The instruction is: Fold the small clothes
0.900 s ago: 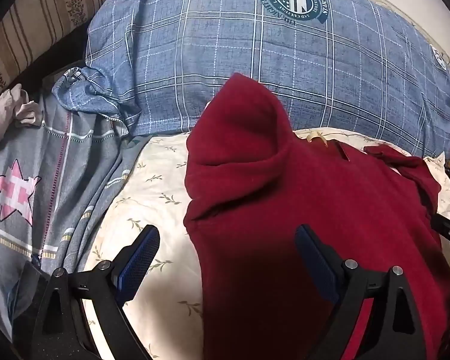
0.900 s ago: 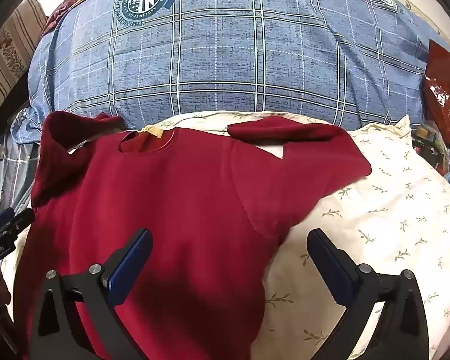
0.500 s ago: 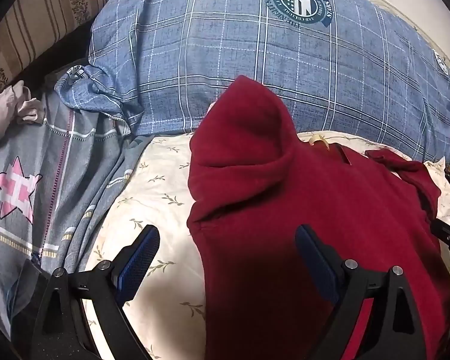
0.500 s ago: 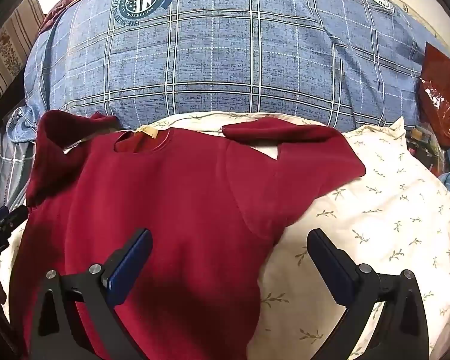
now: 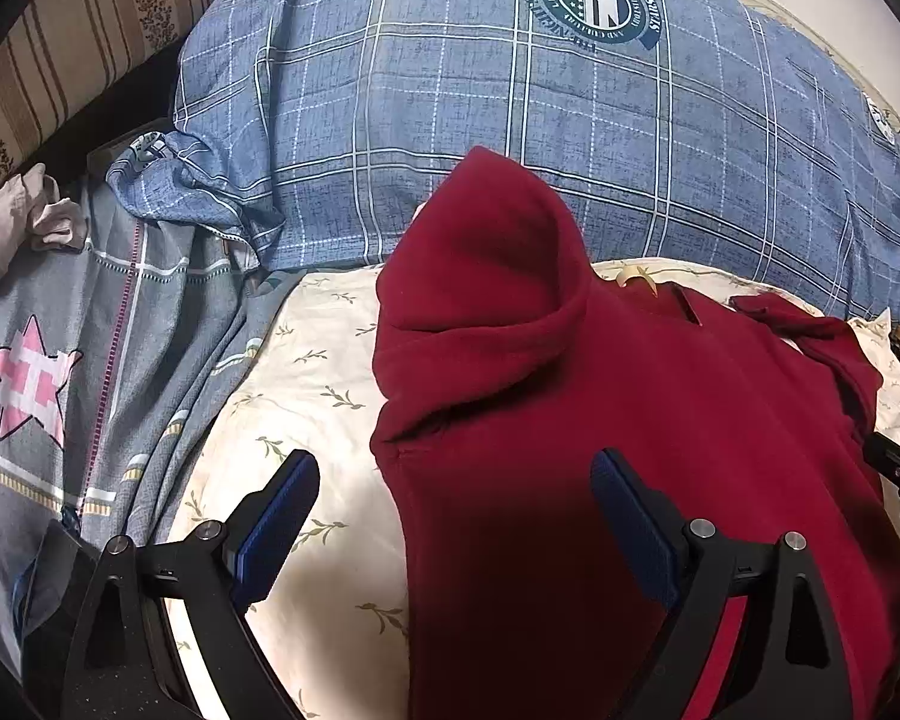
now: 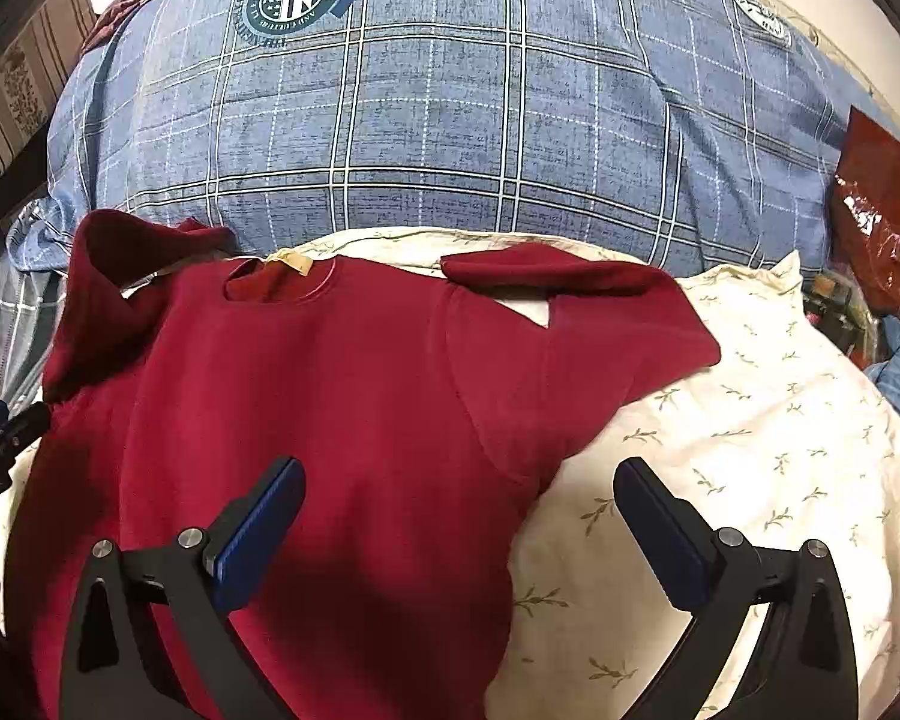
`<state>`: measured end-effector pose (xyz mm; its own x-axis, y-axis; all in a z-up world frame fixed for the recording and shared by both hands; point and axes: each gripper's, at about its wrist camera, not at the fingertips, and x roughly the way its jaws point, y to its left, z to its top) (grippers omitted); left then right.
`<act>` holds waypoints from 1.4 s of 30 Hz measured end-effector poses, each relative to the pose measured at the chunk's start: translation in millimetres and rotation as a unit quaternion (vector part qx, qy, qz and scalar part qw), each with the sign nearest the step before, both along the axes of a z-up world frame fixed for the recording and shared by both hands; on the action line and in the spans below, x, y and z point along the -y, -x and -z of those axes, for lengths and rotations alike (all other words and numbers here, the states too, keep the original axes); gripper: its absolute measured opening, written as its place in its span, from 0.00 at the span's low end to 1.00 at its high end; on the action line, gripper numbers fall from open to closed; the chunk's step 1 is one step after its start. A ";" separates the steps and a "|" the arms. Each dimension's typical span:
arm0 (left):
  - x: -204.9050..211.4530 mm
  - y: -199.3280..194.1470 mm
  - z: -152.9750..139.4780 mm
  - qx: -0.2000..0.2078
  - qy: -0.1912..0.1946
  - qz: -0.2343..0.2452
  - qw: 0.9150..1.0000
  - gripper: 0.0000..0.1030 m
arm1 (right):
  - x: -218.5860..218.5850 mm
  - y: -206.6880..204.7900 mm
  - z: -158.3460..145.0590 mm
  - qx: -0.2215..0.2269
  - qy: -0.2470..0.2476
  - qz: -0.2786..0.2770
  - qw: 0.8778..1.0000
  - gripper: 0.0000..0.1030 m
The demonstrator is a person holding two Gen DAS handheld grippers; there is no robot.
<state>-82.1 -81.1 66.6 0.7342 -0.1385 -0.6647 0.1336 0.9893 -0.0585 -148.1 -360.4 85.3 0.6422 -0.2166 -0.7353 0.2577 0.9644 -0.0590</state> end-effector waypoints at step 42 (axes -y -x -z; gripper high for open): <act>-1.2 -0.3 2.8 0.000 -0.004 -0.002 1.000 0.89 | -15.7 0.8 2.9 -0.069 0.043 -0.031 0.996 1.00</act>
